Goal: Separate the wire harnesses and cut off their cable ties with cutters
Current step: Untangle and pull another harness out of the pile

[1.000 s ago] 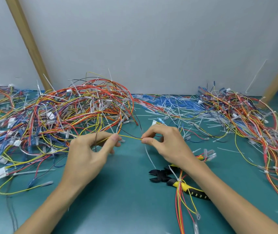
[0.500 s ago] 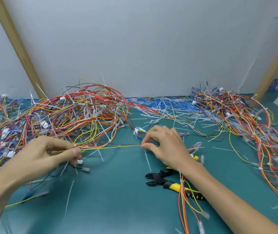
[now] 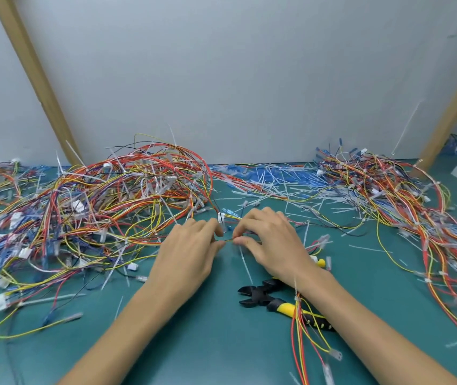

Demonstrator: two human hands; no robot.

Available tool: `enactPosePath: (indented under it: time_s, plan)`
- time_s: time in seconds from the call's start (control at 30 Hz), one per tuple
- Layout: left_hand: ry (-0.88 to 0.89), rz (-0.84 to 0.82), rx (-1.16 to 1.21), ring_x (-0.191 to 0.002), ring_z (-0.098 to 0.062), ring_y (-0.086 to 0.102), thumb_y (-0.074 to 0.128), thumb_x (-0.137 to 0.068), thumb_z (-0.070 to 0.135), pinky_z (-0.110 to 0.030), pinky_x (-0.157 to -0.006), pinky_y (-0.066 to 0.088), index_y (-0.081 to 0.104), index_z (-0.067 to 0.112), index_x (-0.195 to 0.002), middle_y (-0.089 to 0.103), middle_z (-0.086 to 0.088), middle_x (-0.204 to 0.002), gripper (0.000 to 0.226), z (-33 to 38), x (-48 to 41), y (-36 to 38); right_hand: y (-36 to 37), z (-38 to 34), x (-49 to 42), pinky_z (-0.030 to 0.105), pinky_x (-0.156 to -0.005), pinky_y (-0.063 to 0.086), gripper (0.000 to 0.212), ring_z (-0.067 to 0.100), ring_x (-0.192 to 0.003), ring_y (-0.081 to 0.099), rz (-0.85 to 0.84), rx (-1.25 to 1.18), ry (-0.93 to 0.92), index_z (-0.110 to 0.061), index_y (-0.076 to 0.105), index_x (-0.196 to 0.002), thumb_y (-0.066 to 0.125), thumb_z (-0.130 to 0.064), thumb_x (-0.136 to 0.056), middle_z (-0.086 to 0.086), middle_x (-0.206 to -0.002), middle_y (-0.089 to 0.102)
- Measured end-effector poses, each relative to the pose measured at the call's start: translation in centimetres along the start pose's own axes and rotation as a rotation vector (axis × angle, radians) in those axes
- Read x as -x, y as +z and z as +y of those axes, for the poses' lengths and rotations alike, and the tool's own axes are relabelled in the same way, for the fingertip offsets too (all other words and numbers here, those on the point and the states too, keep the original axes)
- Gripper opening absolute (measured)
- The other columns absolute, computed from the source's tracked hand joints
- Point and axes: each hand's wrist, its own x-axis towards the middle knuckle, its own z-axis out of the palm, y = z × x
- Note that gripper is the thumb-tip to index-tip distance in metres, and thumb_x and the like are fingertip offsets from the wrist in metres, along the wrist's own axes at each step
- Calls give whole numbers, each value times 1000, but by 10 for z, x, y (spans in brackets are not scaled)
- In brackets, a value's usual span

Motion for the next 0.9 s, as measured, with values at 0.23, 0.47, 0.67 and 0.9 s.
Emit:
enactPosePath:
  time_s: [0.23, 0.47, 0.67, 0.9]
  plan:
    - [-106, 87, 149, -75, -17, 60, 70, -87, 28, -37, -68, 51, 60, 23, -76, 63, 11, -71, 16, -7, 1, -5, 5, -1, 1, 35, -88, 39, 13, 17, -101, 49, -34, 68, -28, -29, 72, -95, 68, -40, -91, -10, -105, 60]
    - [-194, -63, 116, -68, -18, 59, 68, -88, 30, -38, -67, 52, 52, 23, -71, 63, 8, -64, 24, -23, 8, -14, 4, 0, 3, 35, -77, 45, 12, 14, -95, 49, -29, 82, 45, -41, 69, -97, 67, -49, -90, -16, -115, 48]
    - [-162, -157, 55, -76, -21, 51, 58, -94, 25, -40, -72, 49, 41, 26, -73, 48, 7, -73, 27, -21, 18, -12, -22, 9, -1, 36, -100, 37, 64, 11, -117, 49, -258, 7, 36, -48, 44, -132, 78, -49, -78, -15, -127, 49]
    - [-229, -131, 100, -94, -23, 59, 44, -101, 45, -43, -83, 51, 52, 29, -94, 60, 10, -92, 19, -6, 15, -8, -37, 27, -7, 39, -86, 51, 33, 21, -93, 64, -238, -169, 367, -27, 54, -113, 41, -55, -102, 2, -91, 71]
